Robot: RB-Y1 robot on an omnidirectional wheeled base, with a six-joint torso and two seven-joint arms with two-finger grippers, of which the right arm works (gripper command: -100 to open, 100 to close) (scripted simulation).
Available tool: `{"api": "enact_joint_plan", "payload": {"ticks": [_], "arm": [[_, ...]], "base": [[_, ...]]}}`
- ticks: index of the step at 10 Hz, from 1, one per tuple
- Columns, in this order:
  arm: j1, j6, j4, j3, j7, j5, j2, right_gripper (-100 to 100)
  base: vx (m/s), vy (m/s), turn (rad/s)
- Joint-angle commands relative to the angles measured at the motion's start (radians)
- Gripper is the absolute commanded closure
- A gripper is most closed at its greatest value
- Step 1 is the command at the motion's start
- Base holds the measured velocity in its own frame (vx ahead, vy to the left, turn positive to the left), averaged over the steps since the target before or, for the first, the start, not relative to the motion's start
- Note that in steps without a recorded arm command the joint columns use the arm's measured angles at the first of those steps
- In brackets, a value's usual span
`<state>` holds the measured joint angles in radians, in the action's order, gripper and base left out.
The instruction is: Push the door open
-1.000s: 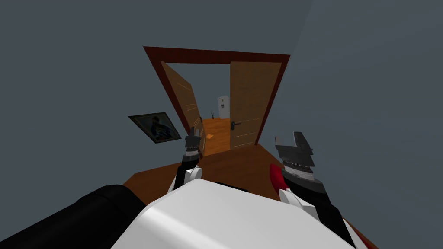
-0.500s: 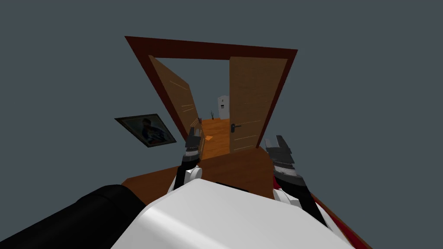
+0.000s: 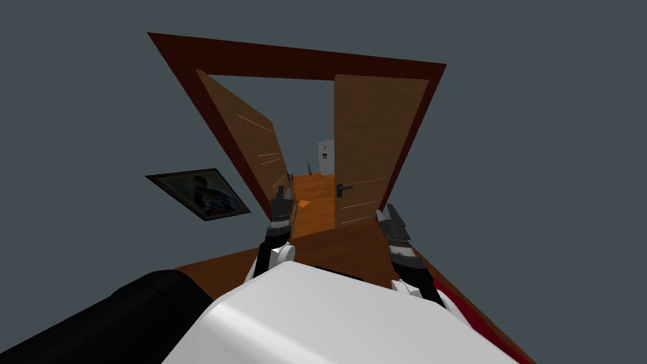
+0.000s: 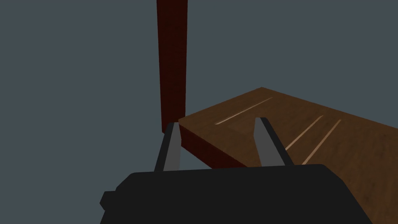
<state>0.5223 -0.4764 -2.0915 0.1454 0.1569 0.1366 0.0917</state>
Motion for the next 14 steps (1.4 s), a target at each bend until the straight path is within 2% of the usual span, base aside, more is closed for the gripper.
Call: {"api": "enact_joint_plan", "payload": {"ticks": [1,10,14], "arm": [[0.001,0.019,0.028,0.022,0.022,0.025,0.009,-100],[-0.010,0.069,0.217,0.135,0.119,0.151,0.033,-100],[-0.014,0.085,0.281,0.173,0.152,0.193,0.040,-100]], "base": [[0.207,-0.023,0.019],[0.184,-0.029,0.009],[0.182,-0.040,0.008]]}}
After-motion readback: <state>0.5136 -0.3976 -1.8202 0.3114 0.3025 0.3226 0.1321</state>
